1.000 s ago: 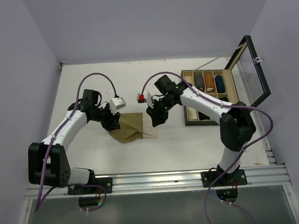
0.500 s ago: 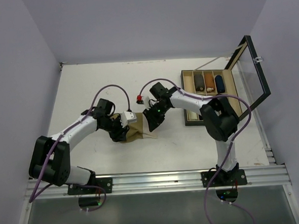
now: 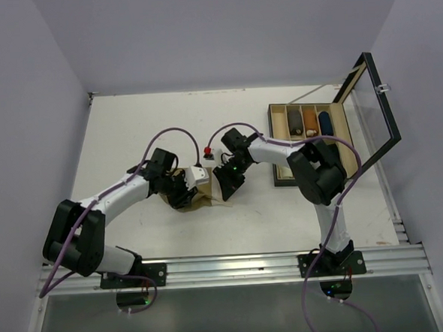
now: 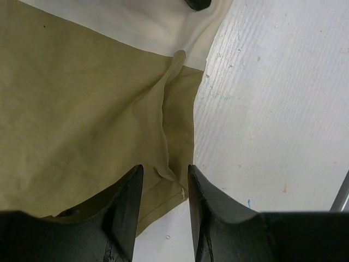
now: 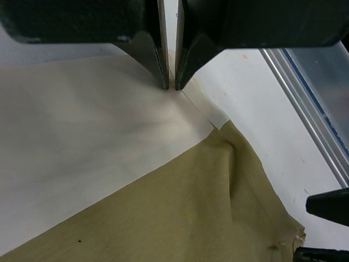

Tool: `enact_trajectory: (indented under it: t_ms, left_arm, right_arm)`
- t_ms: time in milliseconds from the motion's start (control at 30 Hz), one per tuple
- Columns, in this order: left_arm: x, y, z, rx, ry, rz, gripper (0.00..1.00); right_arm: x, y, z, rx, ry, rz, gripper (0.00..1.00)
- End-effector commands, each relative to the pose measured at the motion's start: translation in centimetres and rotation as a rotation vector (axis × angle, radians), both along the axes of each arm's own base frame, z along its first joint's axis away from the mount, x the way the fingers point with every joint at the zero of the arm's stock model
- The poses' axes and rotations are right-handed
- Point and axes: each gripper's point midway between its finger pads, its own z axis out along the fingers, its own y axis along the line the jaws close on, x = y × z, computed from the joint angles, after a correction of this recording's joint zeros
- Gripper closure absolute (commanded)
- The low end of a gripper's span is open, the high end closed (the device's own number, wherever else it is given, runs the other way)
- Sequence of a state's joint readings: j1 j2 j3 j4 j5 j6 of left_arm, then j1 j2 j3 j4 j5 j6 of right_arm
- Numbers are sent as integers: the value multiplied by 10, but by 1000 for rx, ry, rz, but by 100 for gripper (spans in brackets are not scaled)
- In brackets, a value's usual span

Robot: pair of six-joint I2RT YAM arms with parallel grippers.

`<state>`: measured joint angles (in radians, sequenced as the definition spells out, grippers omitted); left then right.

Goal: Roll the underwear
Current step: Fold the underwear

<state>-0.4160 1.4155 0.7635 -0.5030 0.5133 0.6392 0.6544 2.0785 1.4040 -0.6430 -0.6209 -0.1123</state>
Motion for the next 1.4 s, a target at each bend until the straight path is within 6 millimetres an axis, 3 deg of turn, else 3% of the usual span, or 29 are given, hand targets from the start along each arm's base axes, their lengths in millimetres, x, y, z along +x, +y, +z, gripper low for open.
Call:
enact_trajectory:
  t_ms: [0, 67, 300, 433, 600, 767, 900, 1033, 1067, 1167, 1267, 1367]
  left_arm:
    - [10, -11, 0, -20, -35, -7, 59]
    - [9, -14, -3, -16, -18, -18, 60]
    - [-8, -7, -11, 29, 23, -79, 86]
    - [-19, 3, -5, 52, 2, -123, 98]
    - [-32, 19, -11, 110, 3, -154, 100]
    - [-37, 17, -19, 107, 29, -172, 100]
    - [-46, 11, -29, 105, 88, -190, 92]
    - [-57, 22, -45, 164, 120, -220, 86]
    - [-59, 24, -45, 172, 120, -228, 79]
    - [-64, 23, -35, 150, 99, -261, 59]
    - [-57, 17, -14, 107, 22, -261, 50]
    - [-41, 9, 20, 58, -82, -199, 43]
  right_arm:
    - [-2, -8, -14, -51, 13, -7, 86]
    - [-1, -10, -16, -60, 11, -8, 86]
    - [-2, -12, -18, -77, 16, 0, 87]
    - [-5, -15, -18, -83, 20, 13, 87]
    - [-9, -19, -16, -82, 20, 42, 88]
    - [-10, -20, -16, -82, 18, 60, 88]
    - [-10, -16, -13, -67, 27, 65, 88]
    - [-9, -13, -5, -47, 18, 91, 88]
    - [-9, -14, -1, -42, 15, 101, 88]
    - [-12, -13, 15, -7, 3, 129, 87]
    - [-12, -11, 41, 41, -55, 157, 86]
    - [-8, -13, 71, 75, -130, 177, 84]
